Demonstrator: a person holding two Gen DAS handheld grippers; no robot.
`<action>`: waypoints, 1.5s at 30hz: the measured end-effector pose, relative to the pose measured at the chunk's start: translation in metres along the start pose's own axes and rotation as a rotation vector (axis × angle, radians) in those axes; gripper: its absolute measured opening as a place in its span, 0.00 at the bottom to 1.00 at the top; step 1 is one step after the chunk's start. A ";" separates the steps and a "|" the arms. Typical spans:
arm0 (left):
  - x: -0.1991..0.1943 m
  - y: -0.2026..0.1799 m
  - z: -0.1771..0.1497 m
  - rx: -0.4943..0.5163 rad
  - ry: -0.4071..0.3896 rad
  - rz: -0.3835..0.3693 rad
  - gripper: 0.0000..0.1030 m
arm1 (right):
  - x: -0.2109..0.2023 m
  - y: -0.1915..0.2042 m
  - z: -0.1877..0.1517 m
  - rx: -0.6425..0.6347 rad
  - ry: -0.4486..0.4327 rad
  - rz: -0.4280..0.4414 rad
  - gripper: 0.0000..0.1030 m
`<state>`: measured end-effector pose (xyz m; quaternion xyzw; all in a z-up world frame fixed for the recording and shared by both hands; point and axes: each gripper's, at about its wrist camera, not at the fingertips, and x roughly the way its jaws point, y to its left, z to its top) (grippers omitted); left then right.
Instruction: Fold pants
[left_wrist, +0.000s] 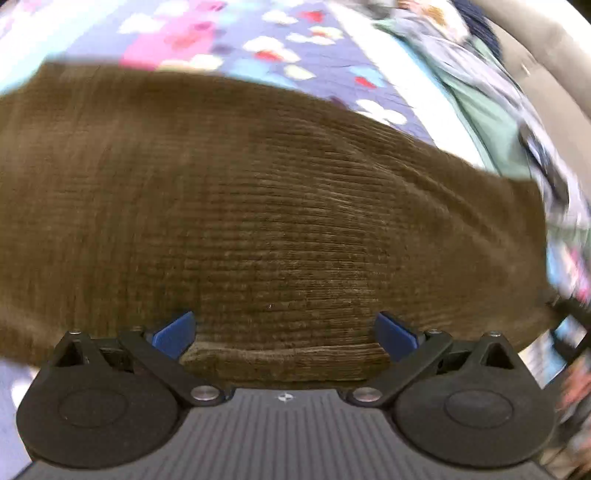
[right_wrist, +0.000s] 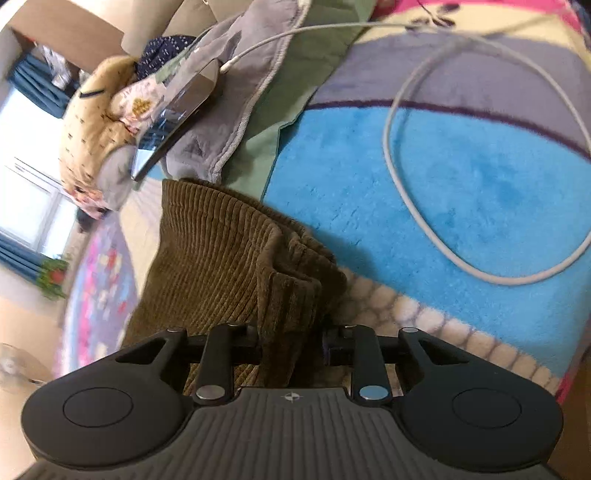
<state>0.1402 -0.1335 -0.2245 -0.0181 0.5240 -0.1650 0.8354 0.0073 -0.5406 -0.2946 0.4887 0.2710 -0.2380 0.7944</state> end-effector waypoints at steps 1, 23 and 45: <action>-0.003 -0.006 -0.001 0.025 -0.002 0.017 1.00 | -0.001 0.005 0.000 -0.014 -0.003 -0.023 0.25; -0.195 0.243 -0.044 -0.334 -0.190 0.112 1.00 | -0.002 0.317 -0.369 -1.617 0.260 0.295 0.17; -0.172 0.235 -0.038 -0.367 -0.197 0.110 1.00 | -0.010 0.301 -0.404 -1.715 0.139 0.341 0.25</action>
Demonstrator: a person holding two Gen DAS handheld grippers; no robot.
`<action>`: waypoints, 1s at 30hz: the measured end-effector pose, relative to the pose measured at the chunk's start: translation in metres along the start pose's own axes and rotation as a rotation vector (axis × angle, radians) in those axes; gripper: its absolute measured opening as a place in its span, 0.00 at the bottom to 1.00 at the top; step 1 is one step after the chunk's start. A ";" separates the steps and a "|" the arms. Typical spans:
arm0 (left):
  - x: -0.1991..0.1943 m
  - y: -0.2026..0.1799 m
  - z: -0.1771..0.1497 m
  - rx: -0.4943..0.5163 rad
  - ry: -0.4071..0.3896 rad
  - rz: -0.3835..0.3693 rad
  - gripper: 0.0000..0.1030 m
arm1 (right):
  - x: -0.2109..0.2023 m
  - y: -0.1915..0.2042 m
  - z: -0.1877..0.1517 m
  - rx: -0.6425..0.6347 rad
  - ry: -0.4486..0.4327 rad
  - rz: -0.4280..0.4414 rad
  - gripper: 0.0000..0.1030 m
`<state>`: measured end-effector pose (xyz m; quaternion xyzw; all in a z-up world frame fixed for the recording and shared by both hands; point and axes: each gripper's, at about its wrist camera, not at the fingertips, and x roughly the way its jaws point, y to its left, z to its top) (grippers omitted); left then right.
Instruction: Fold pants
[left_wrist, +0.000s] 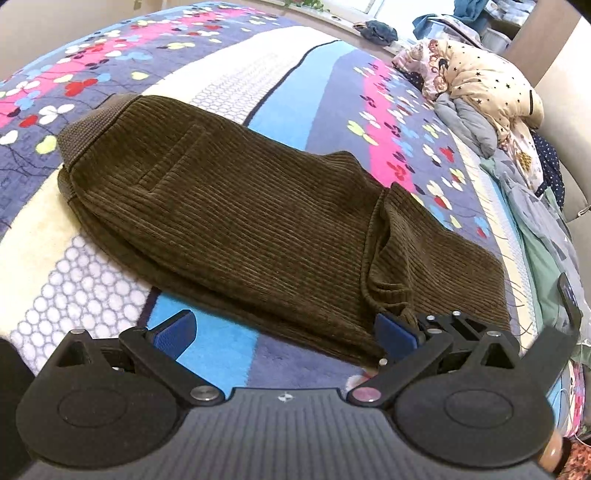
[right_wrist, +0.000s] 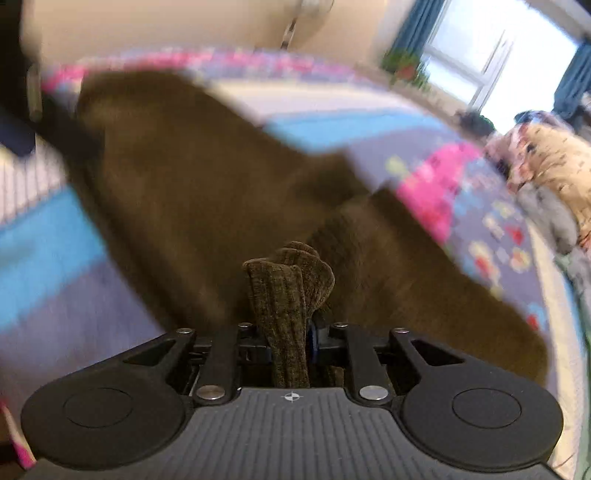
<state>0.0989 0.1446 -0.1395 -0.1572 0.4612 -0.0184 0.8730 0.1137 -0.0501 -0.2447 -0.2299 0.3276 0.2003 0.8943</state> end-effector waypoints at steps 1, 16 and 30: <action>-0.001 0.000 0.001 0.006 -0.008 -0.001 1.00 | -0.003 0.003 -0.004 -0.008 -0.031 -0.014 0.30; 0.057 -0.121 0.068 0.121 -0.069 -0.171 1.00 | -0.102 -0.097 -0.029 0.423 -0.167 0.044 0.77; 0.101 -0.075 -0.015 0.290 0.110 -0.083 1.00 | -0.072 -0.067 -0.088 0.356 -0.071 -0.088 0.73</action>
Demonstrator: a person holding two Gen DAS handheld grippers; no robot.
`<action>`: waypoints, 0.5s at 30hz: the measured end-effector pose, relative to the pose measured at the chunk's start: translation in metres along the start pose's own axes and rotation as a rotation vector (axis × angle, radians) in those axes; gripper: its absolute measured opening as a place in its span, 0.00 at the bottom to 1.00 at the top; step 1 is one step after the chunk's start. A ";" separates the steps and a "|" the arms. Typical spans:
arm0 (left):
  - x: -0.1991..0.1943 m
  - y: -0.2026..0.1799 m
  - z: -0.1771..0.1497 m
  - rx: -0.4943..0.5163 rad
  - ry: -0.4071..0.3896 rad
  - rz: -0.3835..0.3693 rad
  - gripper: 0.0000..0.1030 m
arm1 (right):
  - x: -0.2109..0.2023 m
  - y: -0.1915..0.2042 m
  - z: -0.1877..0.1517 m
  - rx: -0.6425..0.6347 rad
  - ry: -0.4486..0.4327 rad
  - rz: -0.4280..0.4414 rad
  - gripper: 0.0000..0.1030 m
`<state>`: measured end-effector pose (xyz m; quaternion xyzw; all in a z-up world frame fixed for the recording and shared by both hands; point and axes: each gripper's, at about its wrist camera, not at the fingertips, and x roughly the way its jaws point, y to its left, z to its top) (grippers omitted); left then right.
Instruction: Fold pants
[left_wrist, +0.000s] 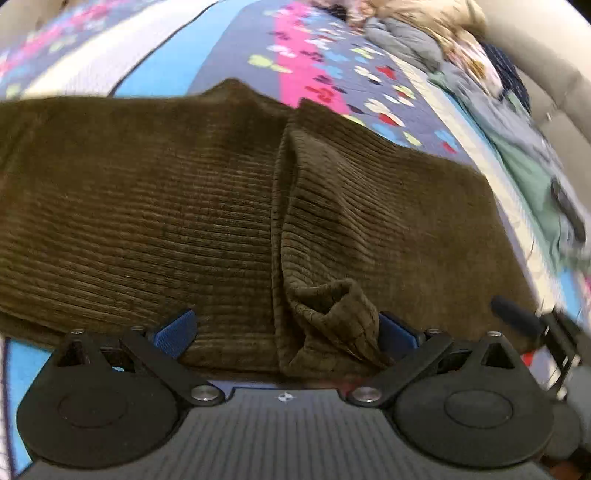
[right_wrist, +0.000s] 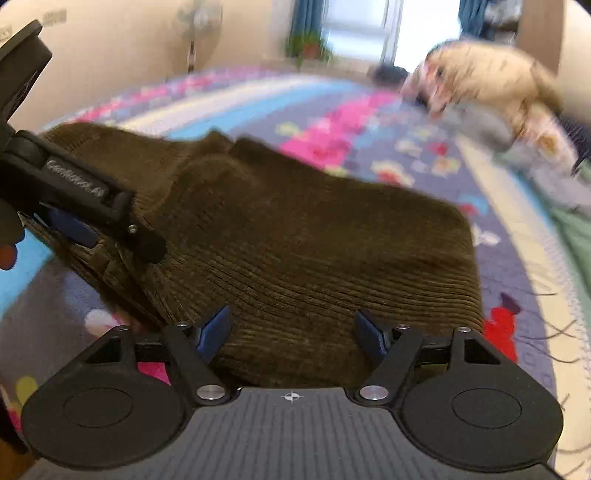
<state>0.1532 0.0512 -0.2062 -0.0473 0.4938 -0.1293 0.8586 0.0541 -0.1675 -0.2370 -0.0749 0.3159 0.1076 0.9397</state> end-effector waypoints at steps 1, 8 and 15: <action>-0.003 -0.001 -0.001 0.008 -0.003 0.003 1.00 | -0.005 0.000 -0.002 0.003 -0.008 0.004 0.73; -0.025 0.007 0.002 0.005 0.007 0.013 1.00 | -0.003 0.002 0.012 0.007 0.064 0.087 0.75; -0.048 0.014 0.004 -0.059 -0.054 0.061 1.00 | -0.008 0.012 0.015 -0.029 0.030 0.066 0.76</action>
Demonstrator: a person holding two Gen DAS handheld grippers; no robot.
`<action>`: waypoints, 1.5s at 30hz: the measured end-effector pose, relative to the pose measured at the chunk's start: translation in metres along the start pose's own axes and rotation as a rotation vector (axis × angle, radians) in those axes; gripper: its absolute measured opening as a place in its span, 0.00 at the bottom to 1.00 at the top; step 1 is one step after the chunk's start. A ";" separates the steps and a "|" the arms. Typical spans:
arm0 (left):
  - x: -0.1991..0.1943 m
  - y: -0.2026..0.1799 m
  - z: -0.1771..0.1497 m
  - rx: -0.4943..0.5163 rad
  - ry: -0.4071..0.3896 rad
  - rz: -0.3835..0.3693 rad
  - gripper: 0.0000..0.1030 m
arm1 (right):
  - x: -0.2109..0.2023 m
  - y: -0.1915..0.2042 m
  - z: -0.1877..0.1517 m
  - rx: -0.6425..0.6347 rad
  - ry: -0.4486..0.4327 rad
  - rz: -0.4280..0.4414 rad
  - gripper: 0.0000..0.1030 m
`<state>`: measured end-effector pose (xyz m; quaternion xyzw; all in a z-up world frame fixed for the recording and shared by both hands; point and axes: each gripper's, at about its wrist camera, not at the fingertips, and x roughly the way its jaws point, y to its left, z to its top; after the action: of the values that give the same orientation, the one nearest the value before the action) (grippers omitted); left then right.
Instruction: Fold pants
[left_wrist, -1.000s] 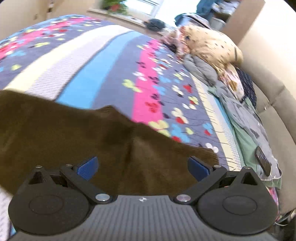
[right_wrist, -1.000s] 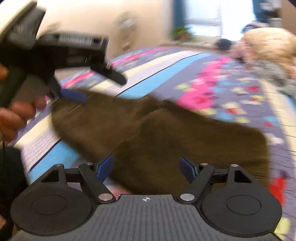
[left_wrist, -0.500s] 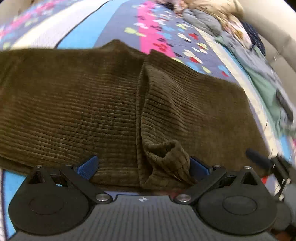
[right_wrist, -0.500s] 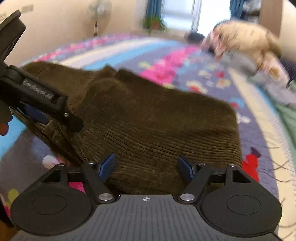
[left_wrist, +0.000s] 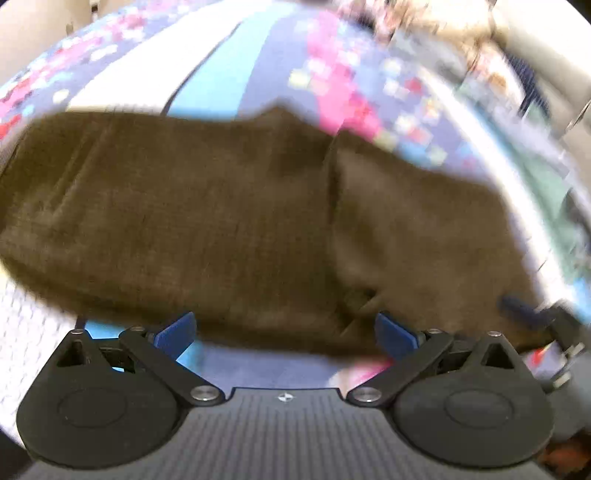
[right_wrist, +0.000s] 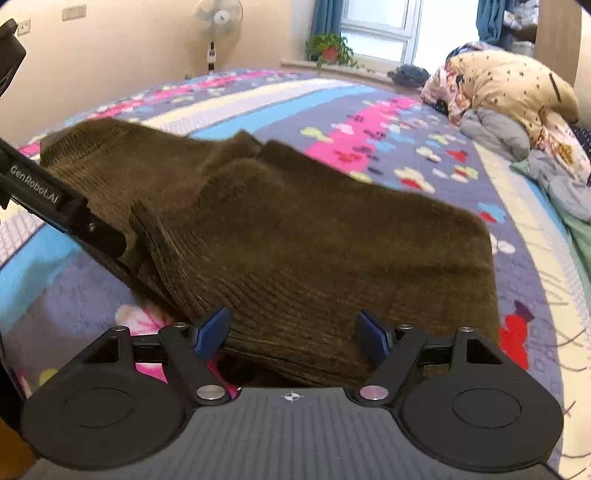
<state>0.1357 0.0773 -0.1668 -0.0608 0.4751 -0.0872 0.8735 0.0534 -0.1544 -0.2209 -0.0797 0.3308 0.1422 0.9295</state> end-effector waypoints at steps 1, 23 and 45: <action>-0.007 -0.007 0.007 -0.009 -0.037 -0.028 1.00 | 0.000 0.001 0.002 -0.008 -0.005 0.005 0.76; 0.066 -0.034 -0.011 0.174 0.001 -0.033 1.00 | -0.010 -0.042 -0.002 0.138 -0.039 0.002 0.91; 0.006 -0.055 0.005 0.211 -0.164 0.015 1.00 | -0.044 -0.059 -0.004 0.260 -0.093 -0.063 0.91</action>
<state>0.1379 0.0220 -0.1582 0.0279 0.3908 -0.1248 0.9115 0.0375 -0.2203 -0.1928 0.0380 0.3003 0.0724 0.9503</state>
